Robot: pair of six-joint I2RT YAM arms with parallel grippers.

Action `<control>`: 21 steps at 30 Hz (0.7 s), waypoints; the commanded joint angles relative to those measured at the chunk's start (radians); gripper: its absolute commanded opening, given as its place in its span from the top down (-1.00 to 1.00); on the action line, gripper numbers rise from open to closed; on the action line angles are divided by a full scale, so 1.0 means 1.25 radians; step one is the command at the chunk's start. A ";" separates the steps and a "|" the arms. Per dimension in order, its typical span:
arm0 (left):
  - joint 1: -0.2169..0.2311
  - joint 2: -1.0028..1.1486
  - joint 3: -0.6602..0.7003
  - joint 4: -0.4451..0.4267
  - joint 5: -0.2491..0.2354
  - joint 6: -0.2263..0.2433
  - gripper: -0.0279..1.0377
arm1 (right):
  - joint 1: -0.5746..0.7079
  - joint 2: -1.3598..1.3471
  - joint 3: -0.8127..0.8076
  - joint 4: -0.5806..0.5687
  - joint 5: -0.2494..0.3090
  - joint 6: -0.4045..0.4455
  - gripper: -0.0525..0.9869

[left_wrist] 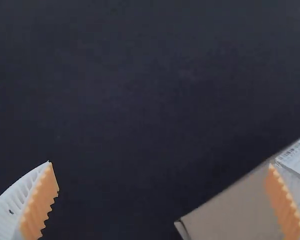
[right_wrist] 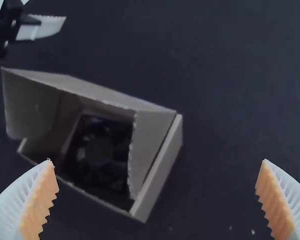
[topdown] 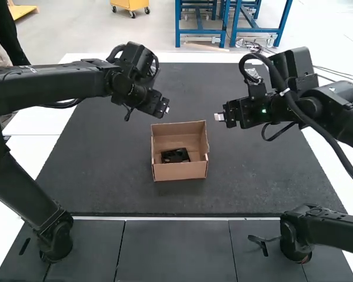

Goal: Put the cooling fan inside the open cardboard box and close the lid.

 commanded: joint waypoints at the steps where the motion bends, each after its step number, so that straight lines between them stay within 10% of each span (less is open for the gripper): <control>1: -0.013 0.008 0.006 0.001 0.027 0.002 -0.87 | -0.012 -0.011 0.030 -0.002 0.007 -0.008 -0.84; 21: -0.020 0.043 -0.027 -0.046 0.080 -0.012 -0.87 | -0.013 0.018 0.054 -0.022 0.003 -0.010 -0.84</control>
